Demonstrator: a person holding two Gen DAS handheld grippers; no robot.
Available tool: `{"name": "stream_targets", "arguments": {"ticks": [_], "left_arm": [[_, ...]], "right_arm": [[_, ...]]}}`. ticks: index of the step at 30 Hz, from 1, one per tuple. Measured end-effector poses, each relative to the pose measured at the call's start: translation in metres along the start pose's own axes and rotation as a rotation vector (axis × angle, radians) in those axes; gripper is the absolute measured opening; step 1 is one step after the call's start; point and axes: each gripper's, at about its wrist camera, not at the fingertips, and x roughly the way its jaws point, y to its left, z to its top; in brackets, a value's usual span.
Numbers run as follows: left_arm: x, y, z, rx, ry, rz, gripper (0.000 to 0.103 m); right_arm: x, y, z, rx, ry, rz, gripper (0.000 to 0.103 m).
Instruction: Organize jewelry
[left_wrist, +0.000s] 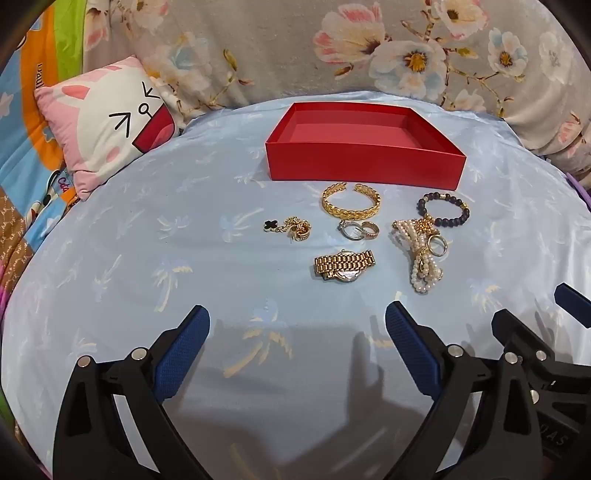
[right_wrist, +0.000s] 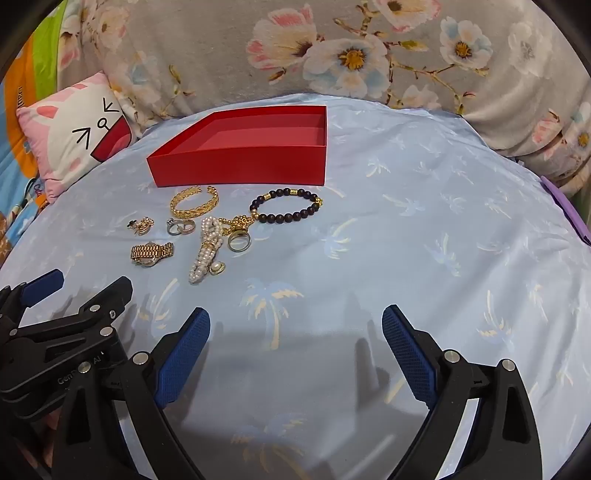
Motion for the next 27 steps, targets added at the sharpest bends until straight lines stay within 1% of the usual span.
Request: {"name": "stream_targets", "arguments": {"ticks": [1, 5, 10, 27], "left_arm": [[-0.001, -0.0002, -0.0002, 0.004, -0.016, 0.001, 0.093], [-0.0026, -0.0028, -0.0006, 0.009, -0.02, 0.009, 0.093], [-0.0013, -0.0015, -0.0002, 0.004, -0.011, 0.005, 0.093], [-0.0026, -0.0014, -0.0019, 0.004, -0.019, 0.011, 0.093]], "right_arm": [[-0.0001, -0.0003, 0.0, 0.0, 0.0, 0.0, 0.092], [0.0, -0.0002, 0.0001, -0.002, 0.002, -0.004, 0.092], [0.0002, -0.0001, 0.0001, 0.0, 0.001, -0.001, 0.092], [0.0003, -0.0005, 0.0, -0.002, -0.002, -0.004, 0.092]]}}
